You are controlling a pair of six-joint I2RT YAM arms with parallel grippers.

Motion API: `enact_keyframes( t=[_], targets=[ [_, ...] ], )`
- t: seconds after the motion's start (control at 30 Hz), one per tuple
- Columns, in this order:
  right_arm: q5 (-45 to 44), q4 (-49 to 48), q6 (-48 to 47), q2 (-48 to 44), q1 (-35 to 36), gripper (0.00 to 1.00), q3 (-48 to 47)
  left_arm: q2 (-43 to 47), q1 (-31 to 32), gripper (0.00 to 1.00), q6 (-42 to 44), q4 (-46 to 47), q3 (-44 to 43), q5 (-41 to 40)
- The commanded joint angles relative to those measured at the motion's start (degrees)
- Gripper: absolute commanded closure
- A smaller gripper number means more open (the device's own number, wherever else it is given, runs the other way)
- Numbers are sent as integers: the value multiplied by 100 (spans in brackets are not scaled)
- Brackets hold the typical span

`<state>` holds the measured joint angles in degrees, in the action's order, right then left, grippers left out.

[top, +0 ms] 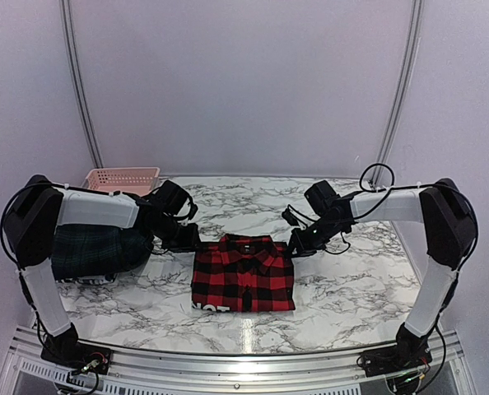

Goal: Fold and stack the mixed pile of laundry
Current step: Smooth out the square-folded T-shirt at the center of the board.

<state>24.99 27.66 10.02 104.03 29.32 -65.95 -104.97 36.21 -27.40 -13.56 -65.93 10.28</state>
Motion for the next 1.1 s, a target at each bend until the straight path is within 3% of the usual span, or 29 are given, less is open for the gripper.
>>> enact_keyframes(
  t=[0.0,0.1,0.17,0.23,0.3,0.43,0.6,0.9,1.07],
  targets=[
    [154,-35,54,88,-34,93,-154,-122,-17,75,63,11,-47,70],
    [174,-10,40,140,-33,95,-178,-153,-17,74,60,-44,-85,-25],
    [181,25,35,171,-36,93,-189,-143,-17,64,61,-119,-95,-160],
    [187,24,26,177,-33,92,-183,-131,-17,62,59,-134,-82,-202],
    [196,16,26,174,-36,93,-181,-138,-17,66,63,-130,-86,-162],
    [214,21,18,156,-32,100,-205,-106,-17,83,126,-131,-95,-75],
    [295,-16,0,12,-32,100,-247,70,-17,99,214,-130,-97,-35],
    [293,-116,-157,-489,-32,100,-262,808,-81,100,238,-123,225,-378],
    [120,-389,-193,-348,-40,100,-300,727,-228,100,235,-13,360,-449]
  ],
)
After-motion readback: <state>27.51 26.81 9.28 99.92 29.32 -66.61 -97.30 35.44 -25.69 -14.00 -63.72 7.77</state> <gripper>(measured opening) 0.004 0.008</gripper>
